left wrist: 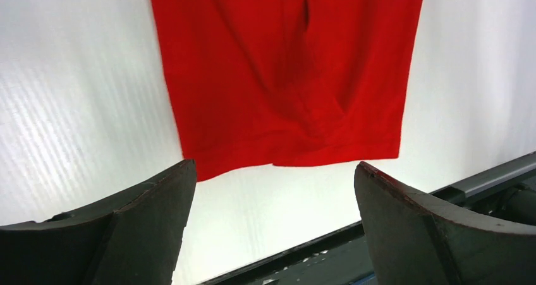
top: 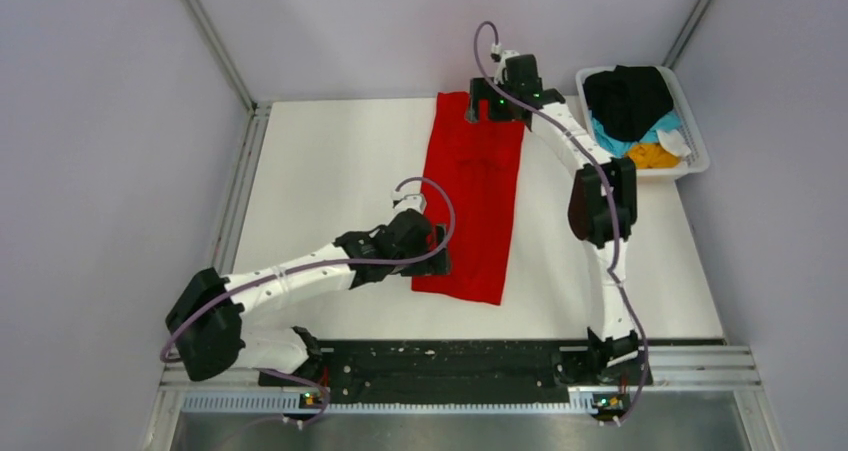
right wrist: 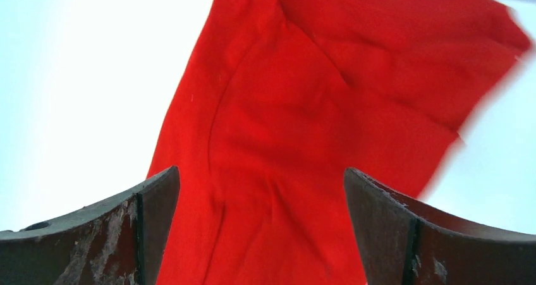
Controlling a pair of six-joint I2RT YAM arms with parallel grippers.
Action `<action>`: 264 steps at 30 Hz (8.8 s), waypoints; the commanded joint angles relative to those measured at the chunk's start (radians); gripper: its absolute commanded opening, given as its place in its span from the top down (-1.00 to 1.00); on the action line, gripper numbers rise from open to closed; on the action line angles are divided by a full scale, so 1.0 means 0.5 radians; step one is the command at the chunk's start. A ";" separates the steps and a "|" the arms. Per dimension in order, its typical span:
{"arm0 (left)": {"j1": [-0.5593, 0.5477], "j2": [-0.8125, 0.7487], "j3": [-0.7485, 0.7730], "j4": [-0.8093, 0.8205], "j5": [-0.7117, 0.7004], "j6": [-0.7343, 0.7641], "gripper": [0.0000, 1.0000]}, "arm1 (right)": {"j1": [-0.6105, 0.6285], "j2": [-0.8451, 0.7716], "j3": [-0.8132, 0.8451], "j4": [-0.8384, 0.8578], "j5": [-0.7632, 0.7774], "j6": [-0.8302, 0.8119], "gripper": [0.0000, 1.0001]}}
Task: Fold and stack the t-shirts
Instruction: Rotate the tshirt 90 degrees, then grab the bottom of the folded rectangular tshirt with both arms, then fold the folded rectangular tshirt in 1/3 of the way, then grab one side of the 2/3 rectangular tshirt with both arms, then fold the long partially folded tshirt into a neat square
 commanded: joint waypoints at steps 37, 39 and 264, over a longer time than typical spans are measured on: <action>-0.049 0.142 -0.407 0.251 -0.166 -0.063 1.00 | 1.290 -2.411 -3.436 0.423 0.736 1.236 0.07; -0.049 0.120 -0.417 0.216 -0.156 -0.116 1.00 | 1.290 -2.396 -3.449 0.355 0.746 1.300 0.37; 0.880 1.226 0.772 0.526 1.016 0.569 -0.98 | -0.184 -0.616 -1.569 1.263 -0.416 0.852 -0.80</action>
